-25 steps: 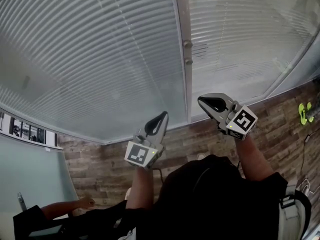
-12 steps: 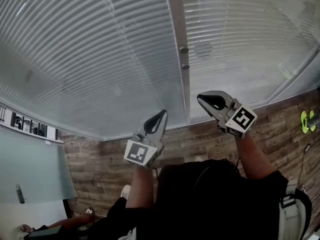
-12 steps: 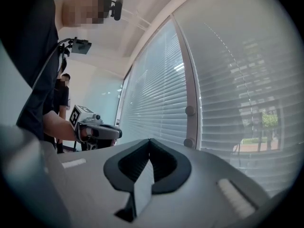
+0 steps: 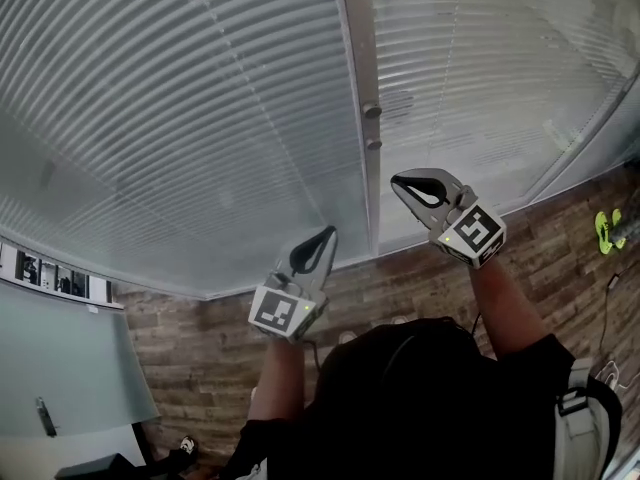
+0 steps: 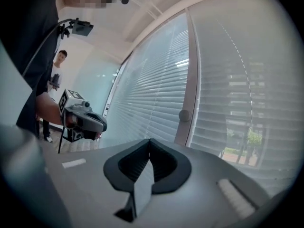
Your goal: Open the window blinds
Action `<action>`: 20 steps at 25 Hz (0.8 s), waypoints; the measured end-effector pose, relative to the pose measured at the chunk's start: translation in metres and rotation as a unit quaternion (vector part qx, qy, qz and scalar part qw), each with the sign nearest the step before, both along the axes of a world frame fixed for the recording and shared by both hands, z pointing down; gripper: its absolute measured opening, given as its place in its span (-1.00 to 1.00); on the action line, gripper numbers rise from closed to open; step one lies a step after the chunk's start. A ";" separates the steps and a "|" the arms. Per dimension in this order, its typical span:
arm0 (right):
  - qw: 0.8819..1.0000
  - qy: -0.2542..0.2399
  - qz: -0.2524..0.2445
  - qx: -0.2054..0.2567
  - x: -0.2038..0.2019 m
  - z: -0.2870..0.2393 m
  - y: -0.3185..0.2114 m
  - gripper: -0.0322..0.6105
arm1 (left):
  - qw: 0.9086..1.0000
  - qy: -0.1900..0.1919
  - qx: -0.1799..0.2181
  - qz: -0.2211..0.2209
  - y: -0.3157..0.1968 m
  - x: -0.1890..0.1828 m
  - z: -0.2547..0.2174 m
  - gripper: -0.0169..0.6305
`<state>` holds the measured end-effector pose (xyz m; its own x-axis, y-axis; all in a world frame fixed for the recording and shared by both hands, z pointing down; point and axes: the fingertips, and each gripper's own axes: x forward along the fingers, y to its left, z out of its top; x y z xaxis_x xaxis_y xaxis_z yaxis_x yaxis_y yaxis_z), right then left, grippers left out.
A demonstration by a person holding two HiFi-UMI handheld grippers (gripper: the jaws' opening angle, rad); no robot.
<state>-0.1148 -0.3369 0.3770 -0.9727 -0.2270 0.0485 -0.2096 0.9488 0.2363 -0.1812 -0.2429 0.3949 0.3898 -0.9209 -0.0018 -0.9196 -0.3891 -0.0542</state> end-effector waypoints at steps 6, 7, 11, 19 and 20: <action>0.996 0.045 0.049 0.058 -0.009 -0.010 -0.019 -0.88 | 1.000 0.001 0.008 0.018 -0.004 -0.015 0.012 -0.94; 0.994 0.051 0.060 0.070 -0.010 -0.014 -0.023 -0.87 | 1.000 -0.001 0.009 0.022 -0.004 -0.016 0.013 -0.93; 0.974 0.111 0.109 0.166 -0.015 -0.040 -0.032 -0.64 | 0.999 0.003 0.001 0.038 0.002 -0.012 0.003 -0.93; 0.879 0.251 0.165 0.371 -0.040 -0.070 -0.041 -0.28 | 0.998 0.005 0.013 0.067 0.016 -0.010 -0.006 -0.93; 0.872 0.257 0.167 0.381 -0.042 -0.070 -0.045 -0.26 | 0.998 0.005 0.009 0.068 0.014 -0.010 -0.004 -0.94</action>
<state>-0.1570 -0.3819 0.3075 -0.7399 -0.6508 0.1701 -0.1250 0.3815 0.9159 -0.1913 -0.2290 0.3908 0.5105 -0.8596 -0.0232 -0.8592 -0.5089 -0.0534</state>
